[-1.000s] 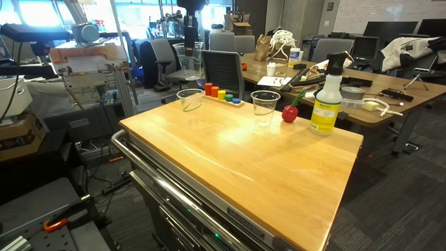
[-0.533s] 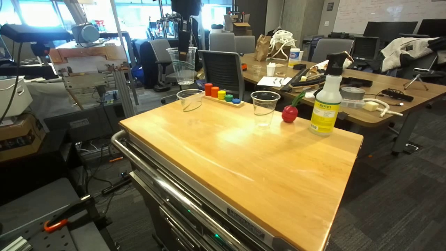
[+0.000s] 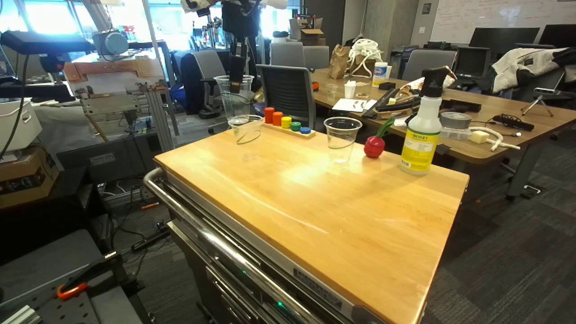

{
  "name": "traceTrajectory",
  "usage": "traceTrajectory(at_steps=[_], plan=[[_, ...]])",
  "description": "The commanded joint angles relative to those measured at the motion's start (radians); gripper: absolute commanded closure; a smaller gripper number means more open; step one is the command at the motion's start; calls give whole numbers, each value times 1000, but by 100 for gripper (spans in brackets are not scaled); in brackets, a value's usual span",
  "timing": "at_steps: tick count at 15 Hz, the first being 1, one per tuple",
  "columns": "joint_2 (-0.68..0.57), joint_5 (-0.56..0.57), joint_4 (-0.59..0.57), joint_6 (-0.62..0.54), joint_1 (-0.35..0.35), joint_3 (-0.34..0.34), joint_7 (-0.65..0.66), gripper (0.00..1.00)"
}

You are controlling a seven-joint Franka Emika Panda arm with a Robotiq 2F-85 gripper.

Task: Put the cups one inside the other

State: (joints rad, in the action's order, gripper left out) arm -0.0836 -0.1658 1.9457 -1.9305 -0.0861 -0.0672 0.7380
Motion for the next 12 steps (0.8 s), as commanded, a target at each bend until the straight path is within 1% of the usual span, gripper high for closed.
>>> traceTrajectory(at_steps=[1, 2, 6, 11, 12], plan=[[-6, -25, 29, -57, 10, 9, -60, 98], [-12, -34, 37, -91, 11, 10, -79, 98], [-44, -76, 37, -154, 16, 13, -126, 98], [-69, -96, 38, -166, 13, 10, -171, 98], [-71, -89, 42, -166, 10, 10, -176, 94]])
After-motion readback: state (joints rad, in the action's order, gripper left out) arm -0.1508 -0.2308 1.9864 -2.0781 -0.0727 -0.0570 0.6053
